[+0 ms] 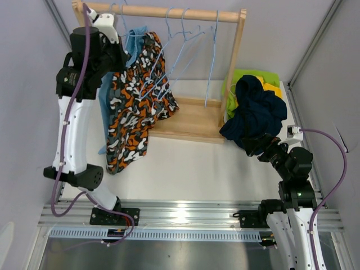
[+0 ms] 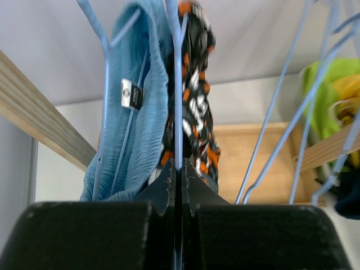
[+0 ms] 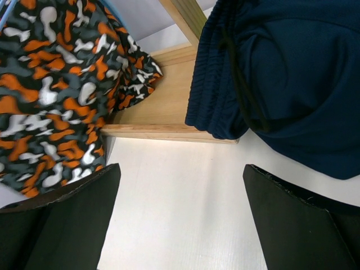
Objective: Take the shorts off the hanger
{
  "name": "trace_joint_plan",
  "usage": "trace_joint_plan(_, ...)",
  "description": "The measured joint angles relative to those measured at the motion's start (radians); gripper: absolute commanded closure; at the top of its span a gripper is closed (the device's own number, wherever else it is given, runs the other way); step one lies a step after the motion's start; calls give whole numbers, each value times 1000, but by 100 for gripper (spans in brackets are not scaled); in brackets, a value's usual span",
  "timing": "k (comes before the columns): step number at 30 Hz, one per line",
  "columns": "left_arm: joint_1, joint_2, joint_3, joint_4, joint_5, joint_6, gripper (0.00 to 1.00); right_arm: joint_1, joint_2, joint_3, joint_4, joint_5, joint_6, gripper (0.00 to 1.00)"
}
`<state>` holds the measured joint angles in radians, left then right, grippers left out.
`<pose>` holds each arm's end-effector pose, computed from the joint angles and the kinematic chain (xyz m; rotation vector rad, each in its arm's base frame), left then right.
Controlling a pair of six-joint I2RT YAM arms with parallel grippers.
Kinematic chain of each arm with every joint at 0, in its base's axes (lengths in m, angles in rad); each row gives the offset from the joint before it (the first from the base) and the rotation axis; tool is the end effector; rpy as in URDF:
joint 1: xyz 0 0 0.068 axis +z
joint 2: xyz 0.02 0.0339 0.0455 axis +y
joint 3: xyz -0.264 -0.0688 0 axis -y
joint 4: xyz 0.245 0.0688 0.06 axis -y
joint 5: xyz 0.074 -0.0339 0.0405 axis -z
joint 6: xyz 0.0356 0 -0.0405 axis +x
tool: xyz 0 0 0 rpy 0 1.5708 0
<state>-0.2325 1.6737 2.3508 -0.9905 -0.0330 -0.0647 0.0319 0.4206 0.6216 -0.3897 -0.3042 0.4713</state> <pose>0.2968 -0.0691 0.5426 0.1356 1.8828 -0.1724 0.1127 0.0143 0.3087 0.1676 1.7860 0.6306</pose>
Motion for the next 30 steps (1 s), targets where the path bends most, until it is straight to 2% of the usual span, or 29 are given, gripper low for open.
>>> trace_joint_plan(11, 0, -195, -34, 48, 91, -14, 100, 0, -9, 71, -28, 4, -1, 1)
trace_joint_plan(21, 0, -360, -175, 96, 125, -15, 100, 0, -21, 113, -50, 7, 0, 0)
trace_joint_plan(24, 0, -467, -382, 153, 154, -17, 100, 0, -21, 132, -43, -21, -2, 1)
trace_joint_plan(30, 0, -836, -933, 172, 229, -45, 100, 0, -12, 182, 13, -143, -5, 0)
